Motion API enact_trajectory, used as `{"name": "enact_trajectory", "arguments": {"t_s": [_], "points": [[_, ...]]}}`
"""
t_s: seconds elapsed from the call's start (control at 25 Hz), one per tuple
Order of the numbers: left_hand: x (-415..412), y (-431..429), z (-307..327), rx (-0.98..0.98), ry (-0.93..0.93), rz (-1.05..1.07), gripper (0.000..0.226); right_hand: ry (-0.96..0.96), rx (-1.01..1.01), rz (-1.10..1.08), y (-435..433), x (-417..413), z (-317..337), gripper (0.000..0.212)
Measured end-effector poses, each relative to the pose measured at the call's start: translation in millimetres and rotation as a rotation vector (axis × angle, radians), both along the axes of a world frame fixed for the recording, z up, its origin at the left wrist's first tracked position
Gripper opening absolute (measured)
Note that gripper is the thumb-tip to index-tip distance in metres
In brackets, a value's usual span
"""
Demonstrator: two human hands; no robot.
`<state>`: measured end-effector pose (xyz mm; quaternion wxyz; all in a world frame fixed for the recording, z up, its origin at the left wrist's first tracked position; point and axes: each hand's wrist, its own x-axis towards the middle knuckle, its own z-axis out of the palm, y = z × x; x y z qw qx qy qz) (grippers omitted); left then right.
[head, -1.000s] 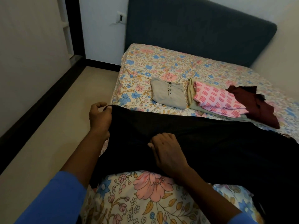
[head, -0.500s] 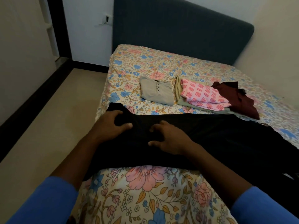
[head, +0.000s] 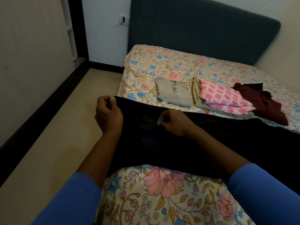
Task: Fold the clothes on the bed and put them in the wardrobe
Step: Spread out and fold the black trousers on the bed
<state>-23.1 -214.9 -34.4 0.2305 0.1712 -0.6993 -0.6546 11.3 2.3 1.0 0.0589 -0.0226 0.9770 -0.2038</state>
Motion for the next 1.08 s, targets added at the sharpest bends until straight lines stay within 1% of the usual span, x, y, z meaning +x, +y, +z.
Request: {"name": "enact_trajectory", "arguments": {"t_s": [0.04, 0.08, 0.12, 0.16, 0.2, 0.24, 0.28, 0.32, 0.36, 0.44, 0.48, 0.52, 0.6, 0.64, 0.68, 0.72, 0.76, 0.8, 0.84, 0.88, 1.0, 1.04, 1.08], "points": [[-2.6, -0.4, -0.8, 0.029, -0.011, -0.003, 0.011, 0.063, -0.046, -0.041, -2.5, -4.3, 1.8, 0.004], [-5.3, -1.5, -1.2, 0.059, -0.021, -0.023, 0.010, 0.130, -0.113, -0.080, -4.9, -8.3, 2.1, 0.006], [-7.8, -3.0, -2.0, 0.086, -0.022, -0.045, 0.009, 0.156, -0.182, -0.090, -7.9, -9.9, 2.9, 0.009], [-9.9, -3.9, -2.7, 0.120, -0.016, -0.064, 0.008, 0.124, -0.217, -0.064, -11.1, -10.1, 3.9, 0.016], [-11.5, -4.6, -3.4, 0.166, -0.006, -0.081, 0.007, 0.064, -0.169, -0.002, -14.7, -8.7, 3.8, 0.022], [-11.7, -4.8, -2.9, 0.222, 0.007, -0.098, 0.006, 0.020, -0.043, 0.067, -17.9, -8.1, 1.7, 0.023], [-10.9, -4.9, -1.4, 0.265, 0.025, -0.110, 0.005, 0.032, 0.066, 0.108, -20.2, -9.3, -1.5, 0.017], [-10.3, -4.7, -0.1, 0.275, 0.048, -0.113, 0.004, 0.083, 0.093, 0.099, -20.7, -11.1, -3.3, 0.008], [-9.8, -4.8, 1.2, 0.237, 0.086, -0.099, 0.003, 0.151, 0.036, 0.066, -21.3, -12.1, -1.7, 0.003], [-7.9, -6.6, 4.5, 0.143, 0.172, -0.057, 0.002, 0.288, -0.154, -0.040, -22.5, -14.2, 5.4, 0.009], [-7.0, -8.0, 7.2, 0.136, 0.203, -0.055, 0.005, 0.342, -0.221, -0.085, -22.5, -16.0, 11.9, 0.013], [-6.1, -9.8, 10.1, 0.172, 0.217, -0.088, 0.012, 0.380, -0.273, -0.124, -22.0, -17.0, 19.9, 0.016], [-2.6, -11.7, 22.3, 0.341, 0.231, -0.267, 0.032, 0.431, -0.326, -0.148, -17.9, -23.0, 39.7, 0.012], [0.4, -12.1, 27.9, 0.374, 0.249, -0.369, 0.041, 0.431, -0.347, -0.133, -15.4, -24.4, 50.8, 0.009], [3.8, -13.3, 35.4, 0.331, 0.279, -0.430, 0.046, 0.411, -0.353, -0.095, -13.6, -25.4, 63.9, 0.005], [5.3, -14.2, 41.6, 0.261, 0.306, -0.446, 0.048, 0.370, -0.340, -0.046, -11.1, -25.9, 76.7, 0.006], [7.1, -15.0, 49.5, 0.207, 0.323, -0.420, 0.045, 0.318, -0.311, 0.006, -7.6, -25.5, 88.7, 0.010], [5.5, -16.8, 56.4, 0.214, 0.333, -0.369, 0.041, 0.273, -0.275, 0.053, -4.0, -25.8, 100.4, 0.013], [3.0, -18.8, 61.7, 0.276, 0.333, -0.329, 0.037, 0.242, -0.248, 0.087, -0.2, -27.3, 110.5, 0.015], [-0.9, -21.4, 64.8, 0.379, 0.314, -0.305, 0.035, 0.232, -0.237, 0.099, 2.5, -31.6, 117.8, 0.015], [-17.8, -23.9, 61.3, 0.748, 0.239, -0.331, 0.043, 0.324, -0.209, 0.035, 4.3, -73.7, 112.3, 0.013], [-22.4, -20.5, 56.7, 0.789, 0.202, -0.337, 0.047, 0.367, -0.169, -0.013, 3.1, -94.6, 100.4, 0.011], [-24.7, -15.4, 52.2, 0.743, 0.143, -0.317, 0.049, 0.398, -0.128, -0.071, 1.7, -116.1, 85.5, 0.010]]}}
